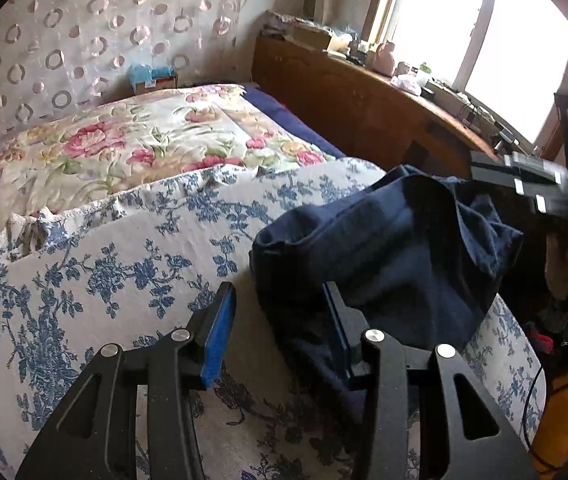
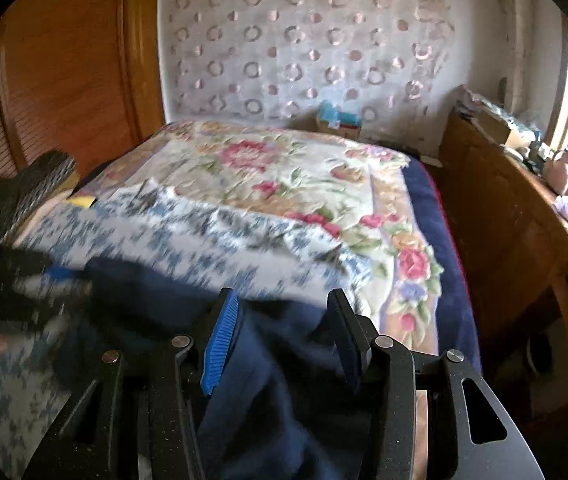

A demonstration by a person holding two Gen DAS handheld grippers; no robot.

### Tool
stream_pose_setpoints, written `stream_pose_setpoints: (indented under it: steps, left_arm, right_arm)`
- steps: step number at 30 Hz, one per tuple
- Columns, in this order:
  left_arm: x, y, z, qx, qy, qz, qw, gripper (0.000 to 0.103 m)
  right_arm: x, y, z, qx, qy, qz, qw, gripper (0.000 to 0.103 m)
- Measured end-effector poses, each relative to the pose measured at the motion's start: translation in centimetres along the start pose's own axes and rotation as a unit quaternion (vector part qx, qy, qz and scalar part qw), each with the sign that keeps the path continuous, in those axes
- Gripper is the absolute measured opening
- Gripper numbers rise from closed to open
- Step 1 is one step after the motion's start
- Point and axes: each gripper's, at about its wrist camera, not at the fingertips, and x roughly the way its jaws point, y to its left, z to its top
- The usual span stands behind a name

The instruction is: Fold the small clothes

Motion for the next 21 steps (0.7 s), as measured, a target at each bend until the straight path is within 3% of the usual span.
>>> stream_pose_setpoints:
  steps: [9, 16, 18, 19, 20, 21]
  left_arm:
    - [-0.7, -0.5, -0.7, 0.003, -0.009, -0.003, 0.9999, 0.044]
    - [-0.9, -0.6, -1.0, 0.005, -0.009, -0.003, 0.9999, 0.044]
    - [-0.9, -0.6, -1.0, 0.005, -0.010, -0.002, 0.9999, 0.044]
    - [-0.9, -0.6, -1.0, 0.005, -0.010, -0.001, 0.9999, 0.044]
    - [-0.9, -0.6, -1.0, 0.005, -0.010, 0.000, 0.9999, 0.044]
    - [-0.9, -0.5, -0.9, 0.005, -0.011, 0.001, 0.9999, 0.044]
  right_arm:
    - [-2.6, 1.4, -4.9, -0.001, 0.033, 0.026, 0.999, 0.049]
    - [-1.9, 1.2, -5.4, -0.027, 0.074, -0.005, 0.997, 0.049]
    - [-1.7, 0.7, -5.4, -0.031, 0.075, -0.001, 0.997, 0.037]
    - [-1.8, 0.5, -5.0, -0.031, 0.074, 0.005, 0.997, 0.018]
    - [-2.0, 0.2, -4.5, -0.032, 0.070, 0.009, 0.997, 0.007]
    - [-2.1, -0.2, -4.0, -0.032, 0.064, 0.005, 0.997, 0.007]
